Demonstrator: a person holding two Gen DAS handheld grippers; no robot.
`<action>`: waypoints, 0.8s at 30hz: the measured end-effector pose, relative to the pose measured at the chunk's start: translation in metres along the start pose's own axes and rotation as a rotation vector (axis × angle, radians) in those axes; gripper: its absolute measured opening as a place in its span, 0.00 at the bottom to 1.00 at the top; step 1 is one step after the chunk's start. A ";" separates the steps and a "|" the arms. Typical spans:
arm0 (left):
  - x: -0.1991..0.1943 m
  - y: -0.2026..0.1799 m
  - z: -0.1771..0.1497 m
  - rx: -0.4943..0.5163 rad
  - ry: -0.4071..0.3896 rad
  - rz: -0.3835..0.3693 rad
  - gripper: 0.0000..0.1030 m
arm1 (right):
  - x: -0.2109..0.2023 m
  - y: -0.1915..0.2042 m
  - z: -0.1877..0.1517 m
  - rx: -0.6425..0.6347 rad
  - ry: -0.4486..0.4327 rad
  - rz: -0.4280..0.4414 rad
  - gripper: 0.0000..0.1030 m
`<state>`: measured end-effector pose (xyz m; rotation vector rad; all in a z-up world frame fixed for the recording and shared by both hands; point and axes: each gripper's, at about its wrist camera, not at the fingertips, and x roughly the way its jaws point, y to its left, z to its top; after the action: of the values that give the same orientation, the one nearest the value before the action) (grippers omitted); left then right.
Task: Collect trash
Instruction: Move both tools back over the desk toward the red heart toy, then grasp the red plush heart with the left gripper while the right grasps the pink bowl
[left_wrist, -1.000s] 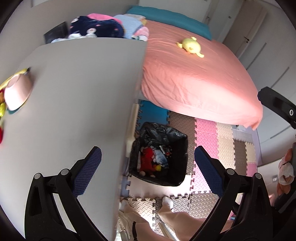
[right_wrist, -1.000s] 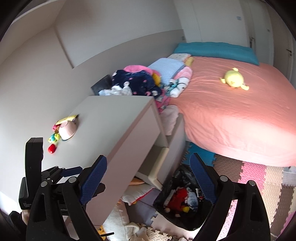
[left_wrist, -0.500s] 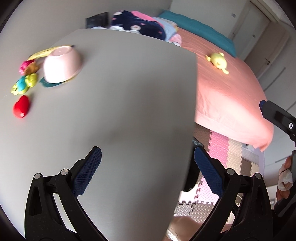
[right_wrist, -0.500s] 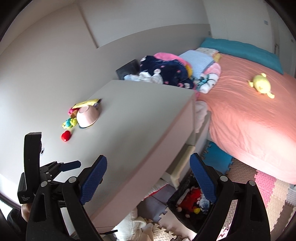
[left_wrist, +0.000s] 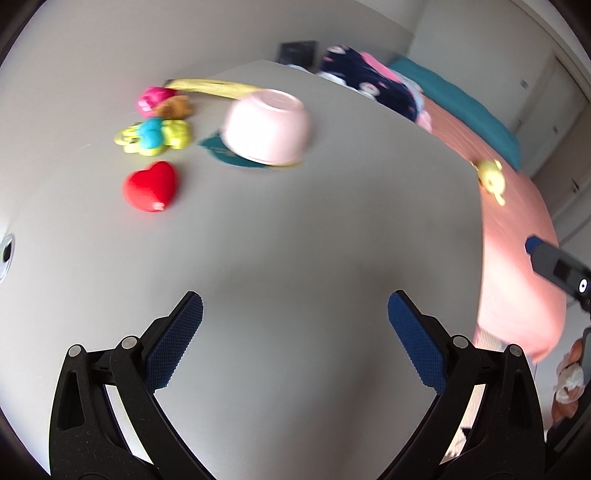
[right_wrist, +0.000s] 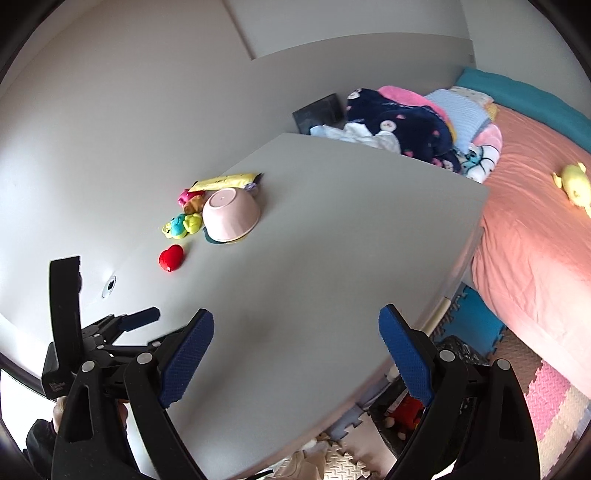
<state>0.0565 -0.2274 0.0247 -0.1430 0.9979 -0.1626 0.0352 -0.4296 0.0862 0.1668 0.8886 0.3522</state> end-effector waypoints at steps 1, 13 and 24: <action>-0.001 0.006 0.002 -0.014 -0.007 0.004 0.94 | 0.003 0.004 0.001 -0.009 0.002 -0.003 0.88; 0.006 0.074 0.032 -0.117 -0.051 0.127 0.94 | 0.042 0.049 0.022 -0.157 -0.133 -0.039 0.88; 0.031 0.098 0.059 -0.142 -0.050 0.158 0.94 | 0.107 0.081 0.066 -0.156 -0.014 0.078 0.88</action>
<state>0.1298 -0.1350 0.0115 -0.1959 0.9666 0.0559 0.1295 -0.3149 0.0726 0.0595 0.8390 0.4912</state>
